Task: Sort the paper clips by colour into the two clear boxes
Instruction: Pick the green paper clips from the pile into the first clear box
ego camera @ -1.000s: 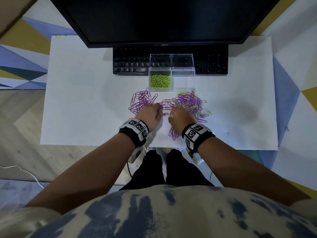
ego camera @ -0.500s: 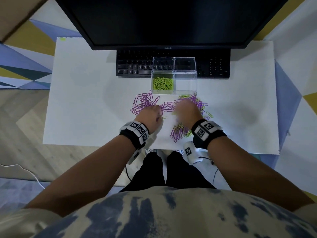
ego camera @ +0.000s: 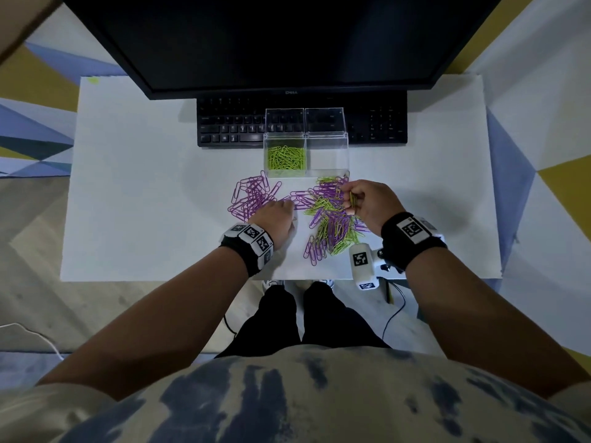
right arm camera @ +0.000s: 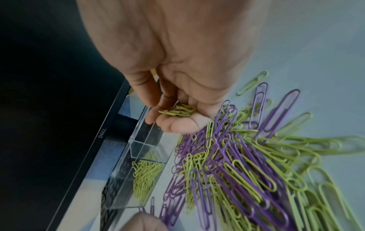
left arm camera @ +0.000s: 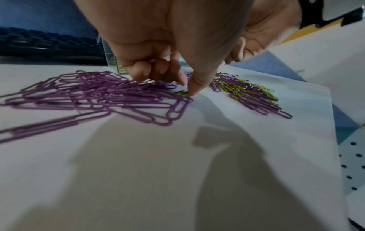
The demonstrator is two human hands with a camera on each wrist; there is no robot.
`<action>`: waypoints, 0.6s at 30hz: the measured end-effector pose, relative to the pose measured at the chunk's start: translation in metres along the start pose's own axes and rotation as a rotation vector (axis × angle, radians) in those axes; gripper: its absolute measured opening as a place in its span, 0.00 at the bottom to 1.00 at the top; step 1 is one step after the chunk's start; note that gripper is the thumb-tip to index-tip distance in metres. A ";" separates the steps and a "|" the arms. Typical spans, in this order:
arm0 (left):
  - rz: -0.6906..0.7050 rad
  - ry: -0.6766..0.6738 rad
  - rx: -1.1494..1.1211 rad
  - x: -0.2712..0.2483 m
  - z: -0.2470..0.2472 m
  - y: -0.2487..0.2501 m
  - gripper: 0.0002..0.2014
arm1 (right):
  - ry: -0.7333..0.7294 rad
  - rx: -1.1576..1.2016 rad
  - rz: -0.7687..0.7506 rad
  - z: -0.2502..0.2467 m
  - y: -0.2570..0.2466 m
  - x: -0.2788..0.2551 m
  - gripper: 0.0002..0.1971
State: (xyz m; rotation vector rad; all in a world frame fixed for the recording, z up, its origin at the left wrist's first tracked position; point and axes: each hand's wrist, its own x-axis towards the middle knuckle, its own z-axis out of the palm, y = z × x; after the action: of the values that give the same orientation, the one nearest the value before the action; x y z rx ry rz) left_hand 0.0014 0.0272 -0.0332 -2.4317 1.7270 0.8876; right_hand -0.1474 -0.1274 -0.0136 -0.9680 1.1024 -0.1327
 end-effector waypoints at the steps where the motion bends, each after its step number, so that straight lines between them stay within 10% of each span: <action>1: 0.001 0.015 -0.012 0.000 -0.001 -0.001 0.14 | 0.004 -0.047 0.000 0.001 0.000 0.000 0.11; 11: -0.028 0.005 0.052 0.003 -0.002 0.001 0.17 | -0.079 -1.186 -0.392 0.031 0.009 0.017 0.13; 18: -0.278 0.223 -0.628 0.007 -0.014 -0.003 0.06 | -0.098 -1.251 -0.368 0.036 0.017 0.018 0.05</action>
State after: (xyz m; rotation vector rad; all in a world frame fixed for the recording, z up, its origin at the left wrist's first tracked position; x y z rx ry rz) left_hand 0.0116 0.0177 -0.0251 -3.1669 1.2283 1.3163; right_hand -0.1160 -0.1062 -0.0345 -2.2616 0.8440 0.3577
